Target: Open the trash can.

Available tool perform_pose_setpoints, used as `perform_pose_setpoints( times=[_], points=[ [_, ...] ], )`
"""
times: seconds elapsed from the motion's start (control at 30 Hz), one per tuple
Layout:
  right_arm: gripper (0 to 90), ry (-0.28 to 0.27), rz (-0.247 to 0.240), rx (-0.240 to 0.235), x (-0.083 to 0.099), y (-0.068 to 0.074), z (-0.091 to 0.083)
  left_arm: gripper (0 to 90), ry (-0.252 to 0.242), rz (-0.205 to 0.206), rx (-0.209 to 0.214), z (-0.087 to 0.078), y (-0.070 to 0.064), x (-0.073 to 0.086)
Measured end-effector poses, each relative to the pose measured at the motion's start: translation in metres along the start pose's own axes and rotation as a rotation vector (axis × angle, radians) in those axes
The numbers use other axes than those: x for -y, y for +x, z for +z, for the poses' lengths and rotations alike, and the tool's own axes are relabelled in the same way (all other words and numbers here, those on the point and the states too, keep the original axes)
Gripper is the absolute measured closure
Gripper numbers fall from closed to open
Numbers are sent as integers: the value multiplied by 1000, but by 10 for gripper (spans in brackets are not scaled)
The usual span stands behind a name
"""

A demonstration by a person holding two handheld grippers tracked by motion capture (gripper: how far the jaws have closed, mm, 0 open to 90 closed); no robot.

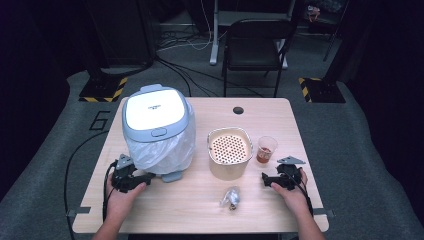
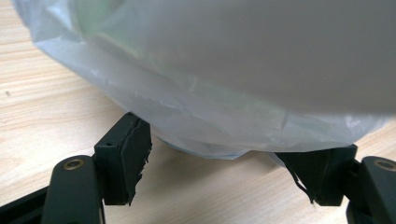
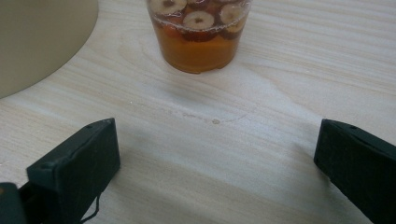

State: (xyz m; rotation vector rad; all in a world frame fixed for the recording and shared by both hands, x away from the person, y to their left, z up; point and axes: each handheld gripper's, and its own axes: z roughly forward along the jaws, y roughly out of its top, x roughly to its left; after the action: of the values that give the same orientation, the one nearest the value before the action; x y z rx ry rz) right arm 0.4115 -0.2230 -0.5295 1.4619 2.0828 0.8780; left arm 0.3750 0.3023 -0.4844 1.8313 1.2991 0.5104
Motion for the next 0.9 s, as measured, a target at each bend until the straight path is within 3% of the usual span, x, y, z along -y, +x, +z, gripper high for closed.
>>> perform_pose_setpoints(
  times=[0.23, 0.37, 0.47, 0.5, 0.57, 0.7, 0.73, 0.83, 0.87, 0.9],
  points=[
    [0, 0, 0, 0, 0, 0, 0, 280, -19, -48, -45, 0, 11, 0],
    [0, -1, 1, 1, 0, 0, 0, 348, -17, -30, -37, -3, 10, 1],
    [0, -1, 1, 0, 0, 0, 0, 348, -16, -16, -30, -5, 8, 2],
    [0, 0, 0, 0, 0, 0, 0, 349, -19, -27, -19, -6, 5, 4],
    [0, 0, 0, 0, 0, 0, 0, 349, -1, -4, 22, -10, 1, 10],
    [0, 0, 1, 0, 0, 0, 0, 349, 22, 20, 54, -13, -9, 14],
    [0, 0, 0, 0, 0, 0, 0, 349, 23, 39, 72, -11, -19, 16],
    [0, 0, 0, 0, 0, 0, 0, 349, 33, 90, 99, -8, -29, 16],
    [0, 0, 0, 0, 0, 0, 0, 349, 33, 90, 99, -8, -29, 16],
    [0, 0, 0, 0, 0, 0, 0, 349, 33, 93, 132, -5, -36, 15]
  ],
)
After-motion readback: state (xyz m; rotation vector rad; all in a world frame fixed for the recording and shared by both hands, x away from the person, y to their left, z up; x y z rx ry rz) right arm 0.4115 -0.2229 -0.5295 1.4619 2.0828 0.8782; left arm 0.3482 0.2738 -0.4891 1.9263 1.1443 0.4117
